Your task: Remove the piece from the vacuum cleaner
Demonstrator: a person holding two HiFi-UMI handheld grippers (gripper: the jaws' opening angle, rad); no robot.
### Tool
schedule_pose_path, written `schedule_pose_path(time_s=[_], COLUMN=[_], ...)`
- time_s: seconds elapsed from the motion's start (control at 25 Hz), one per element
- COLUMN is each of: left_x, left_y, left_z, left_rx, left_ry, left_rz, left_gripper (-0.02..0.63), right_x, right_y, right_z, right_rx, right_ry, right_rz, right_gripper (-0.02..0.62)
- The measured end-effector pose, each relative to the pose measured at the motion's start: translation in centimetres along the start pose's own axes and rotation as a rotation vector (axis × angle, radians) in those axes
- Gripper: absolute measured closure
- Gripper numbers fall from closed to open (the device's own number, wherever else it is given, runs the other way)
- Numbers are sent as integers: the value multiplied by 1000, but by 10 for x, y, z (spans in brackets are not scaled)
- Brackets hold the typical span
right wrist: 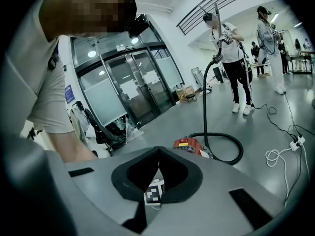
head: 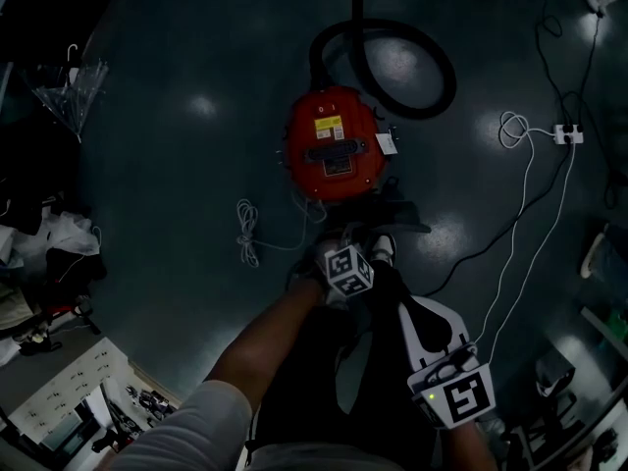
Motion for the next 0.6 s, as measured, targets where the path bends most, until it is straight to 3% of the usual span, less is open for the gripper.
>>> schedule_pose_path(time_s=[0.6], left_x=[-3], left_y=[-12], left_z=[7], left_rx=[-77], left_ry=[3], left_rz=[-7], left_gripper=[577], right_x=[-7], right_y=[12], right_z=[20], right_rx=[3], right_ry=[26], right_rz=[-18], right_gripper=[578])
Point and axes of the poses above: the fingertips, and each gripper's own axes: z backward along the fingers, y to its left, x out of its top, the point moved 10 cm from there along z, backward along the fingers
